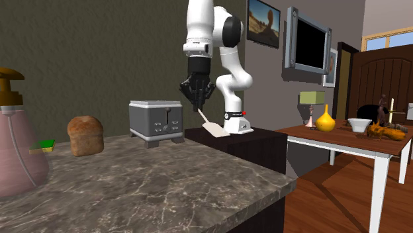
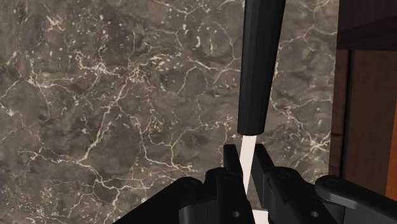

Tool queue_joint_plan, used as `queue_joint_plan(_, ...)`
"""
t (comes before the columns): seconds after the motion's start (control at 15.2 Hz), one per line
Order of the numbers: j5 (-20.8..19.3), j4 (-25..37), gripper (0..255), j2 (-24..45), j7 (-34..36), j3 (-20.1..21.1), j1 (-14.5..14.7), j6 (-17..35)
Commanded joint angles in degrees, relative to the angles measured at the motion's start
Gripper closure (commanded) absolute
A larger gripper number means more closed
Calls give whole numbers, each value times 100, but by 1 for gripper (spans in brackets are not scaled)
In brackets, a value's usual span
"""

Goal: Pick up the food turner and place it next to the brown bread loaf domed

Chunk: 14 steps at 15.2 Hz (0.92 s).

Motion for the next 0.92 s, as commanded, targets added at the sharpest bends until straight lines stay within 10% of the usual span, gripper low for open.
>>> queue_joint_plan(0.0, 30, 73, 255, -59, -21, 14, -3, -129)
queue_joint_plan(0.86, 37, 1090, 255, 311, -850, -235, -444, -714)
